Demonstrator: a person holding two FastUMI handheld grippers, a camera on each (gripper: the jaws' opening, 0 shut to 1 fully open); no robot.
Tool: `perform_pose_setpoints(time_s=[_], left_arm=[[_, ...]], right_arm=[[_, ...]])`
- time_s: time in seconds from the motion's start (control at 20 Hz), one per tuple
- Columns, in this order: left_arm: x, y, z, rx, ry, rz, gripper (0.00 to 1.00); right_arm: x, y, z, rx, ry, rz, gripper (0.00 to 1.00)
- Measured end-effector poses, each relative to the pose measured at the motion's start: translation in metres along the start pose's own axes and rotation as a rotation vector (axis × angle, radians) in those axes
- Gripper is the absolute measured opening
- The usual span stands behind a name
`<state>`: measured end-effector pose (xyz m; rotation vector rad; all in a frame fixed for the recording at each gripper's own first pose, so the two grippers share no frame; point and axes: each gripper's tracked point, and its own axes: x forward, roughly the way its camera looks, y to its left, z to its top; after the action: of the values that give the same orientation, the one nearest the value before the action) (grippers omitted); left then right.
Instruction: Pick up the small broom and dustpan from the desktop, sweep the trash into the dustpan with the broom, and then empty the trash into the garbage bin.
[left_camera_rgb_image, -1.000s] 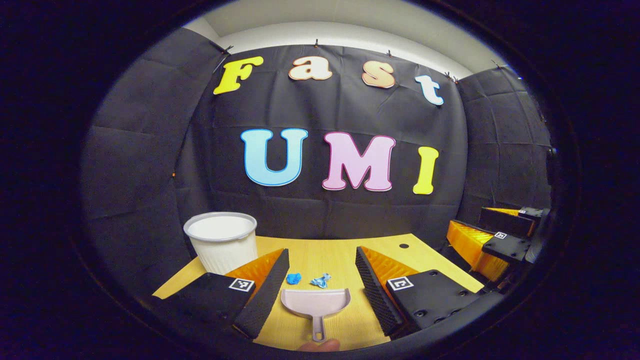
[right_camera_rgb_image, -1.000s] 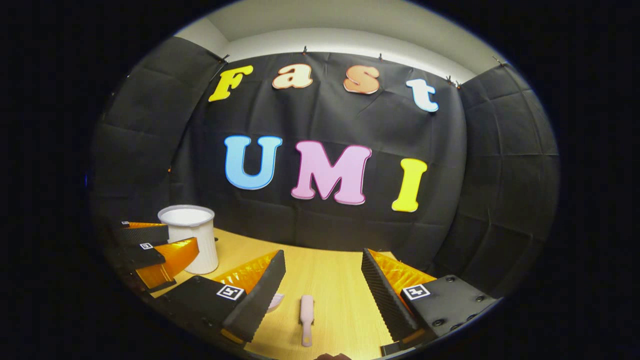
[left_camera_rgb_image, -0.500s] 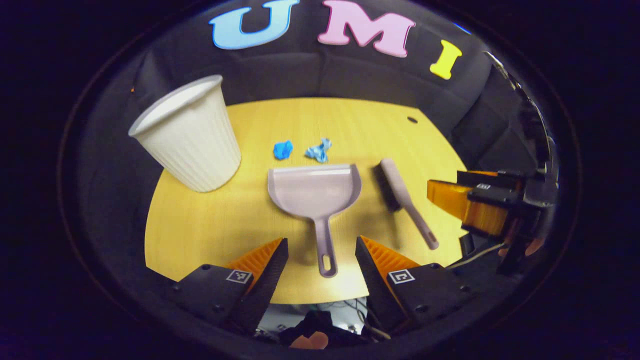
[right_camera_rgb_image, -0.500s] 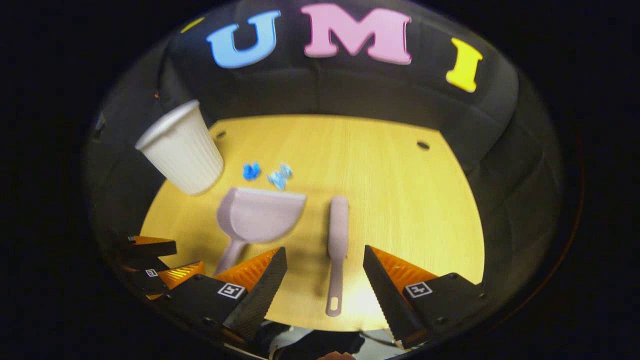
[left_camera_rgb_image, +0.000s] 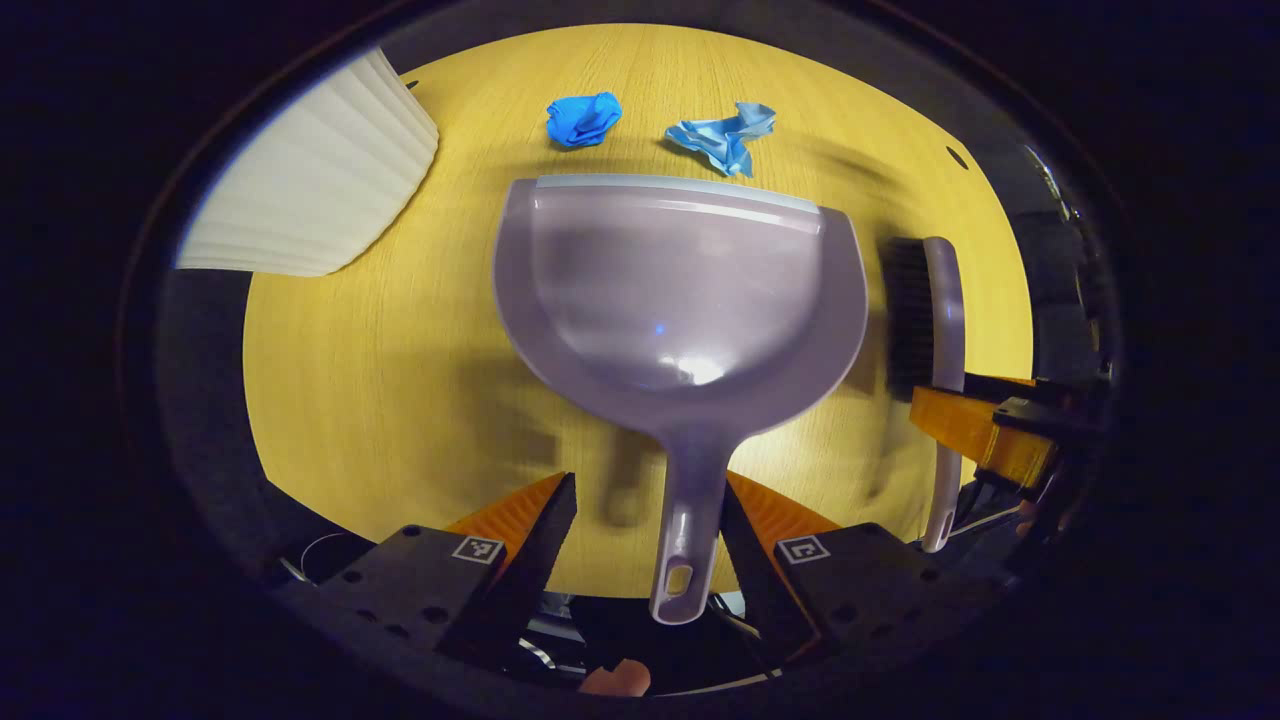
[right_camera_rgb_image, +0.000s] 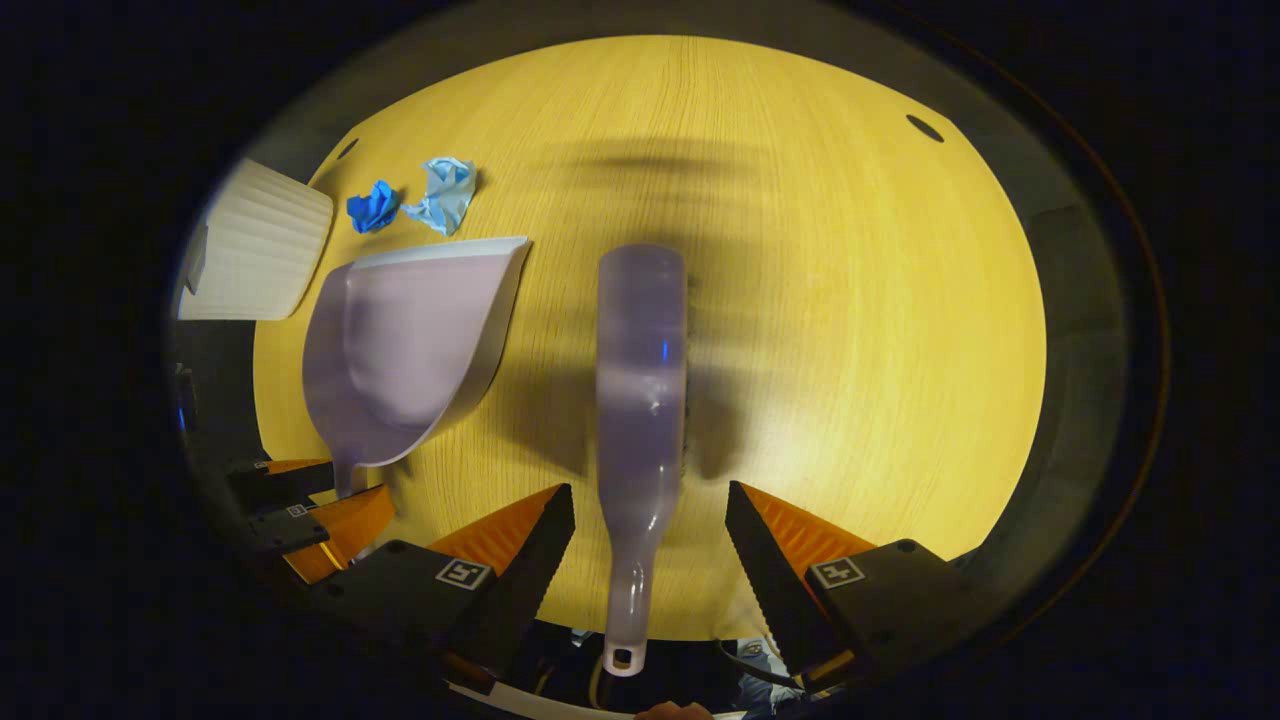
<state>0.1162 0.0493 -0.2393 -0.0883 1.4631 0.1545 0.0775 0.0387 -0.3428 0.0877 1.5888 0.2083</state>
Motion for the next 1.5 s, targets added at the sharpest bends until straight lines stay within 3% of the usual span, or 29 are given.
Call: perform_pose_setpoints(time_s=[0.15,0.35,0.4,0.5,0.55,0.6,0.65,0.7,0.8,0.85,0.95,1.05,1.1,1.15,1.2,1.5], left_arm=[[0.007,-0.005,0.013,0.023,0.004,0.029,0.82],[0.014,-0.018,0.02,0.049,0.011,0.014,0.82],[0.014,-0.019,0.02,0.055,0.012,0.013,0.82],[0.016,-0.017,0.025,0.074,0.001,0.014,0.82],[0.016,-0.016,0.025,0.075,0.003,0.015,0.73],[0.017,-0.016,0.023,0.075,0.016,0.01,0.67],[0.018,-0.018,0.021,0.07,0.027,-0.004,0.65],[0.021,-0.021,0.019,0.065,0.034,-0.022,0.58],[0.019,-0.024,0.017,0.076,0.036,-0.035,0.46],[0.021,-0.025,0.017,0.085,0.033,-0.034,0.29],[0.023,-0.025,0.017,0.09,0.027,-0.028,0.29],[0.022,-0.023,0.016,0.09,0.025,-0.021,0.28],[0.022,-0.023,0.016,0.096,0.02,-0.019,0.29],[0.021,-0.022,0.016,0.099,0.014,-0.019,0.27],[0.021,-0.021,0.015,0.104,0.013,-0.02,0.26],[0.011,-0.005,0.018,0.169,-0.057,-0.028,0.26]], right_arm=[[0.02,-0.007,0.006,-0.055,0.017,-0.049,1.0],[0.024,-0.003,0.007,-0.028,0.035,-0.04,0.99],[0.022,-0.006,0.006,-0.032,0.029,-0.062,0.83],[0.022,-0.005,0.004,-0.021,0.04,-0.062,0.69],[0.023,-0.002,0.001,-0.012,0.045,-0.043,0.67],[0.024,0.0,-0.001,-0.015,0.052,-0.027,0.5],[0.023,0.003,-0.003,-0.02,0.057,-0.011,0.54],[0.023,0.003,-0.007,-0.021,0.058,-0.01,0.43],[0.024,0.002,-0.007,-0.02,0.053,-0.007,0.48],[0.023,0.001,-0.008,-0.018,0.057,-0.007,0.45],[0.021,-0.001,-0.01,-0.014,0.063,0.003,0.4],[0.022,-0.001,-0.007,-0.017,0.054,0.007,0.29],[0.023,-0.002,-0.005,-0.012,0.042,0.003,0.36],[0.022,-0.003,-0.003,-0.013,0.039,0.006,0.24],[0.021,-0.001,-0.003,-0.01,0.035,0.017,0.31],[-0.001,0.01,0.018,-0.045,-0.028,0.067,0.31]])
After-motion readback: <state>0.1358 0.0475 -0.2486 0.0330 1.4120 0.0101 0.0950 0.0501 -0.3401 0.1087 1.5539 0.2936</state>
